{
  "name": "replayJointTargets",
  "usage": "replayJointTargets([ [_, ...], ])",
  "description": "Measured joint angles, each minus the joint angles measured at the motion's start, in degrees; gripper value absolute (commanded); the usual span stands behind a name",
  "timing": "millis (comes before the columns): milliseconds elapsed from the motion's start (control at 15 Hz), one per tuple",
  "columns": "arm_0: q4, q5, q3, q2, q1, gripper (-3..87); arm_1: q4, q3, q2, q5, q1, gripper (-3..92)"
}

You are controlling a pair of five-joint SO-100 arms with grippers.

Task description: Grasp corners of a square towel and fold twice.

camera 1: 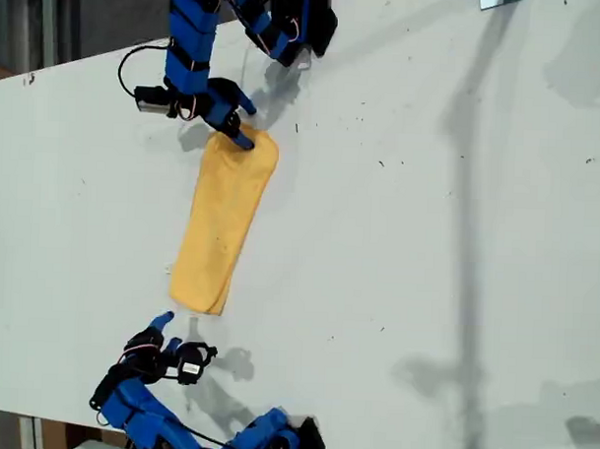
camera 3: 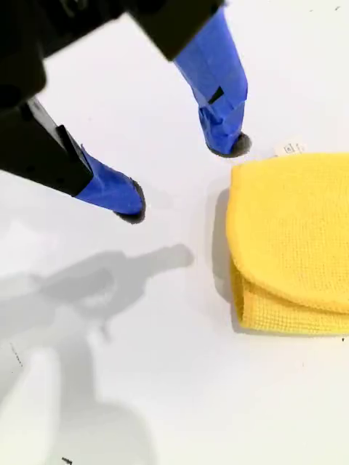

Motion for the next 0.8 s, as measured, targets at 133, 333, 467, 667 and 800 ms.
replayJointTargets([
  [133,-0.79,-0.18,2.02,2.72,-1.05,20.9,0.18,-4.04,-4.13,-0.18,-0.44,18.7],
  [333,-1.14,0.0,3.16,3.87,-1.93,20.7,0.0,-4.92,-4.75,-0.53,3.43,7.5],
  [467,-1.32,0.0,4.48,5.54,-2.2,20.7,-0.09,-1.58,-1.93,-0.09,6.77,0.0],
  [667,-2.02,0.0,6.06,6.68,-3.25,20.6,-0.09,2.46,2.2,0.09,9.23,0.0],
  [800,-4.13,-1.14,7.82,6.68,-3.25,20.5,0.0,7.73,8.26,0.88,10.46,0.0],
])
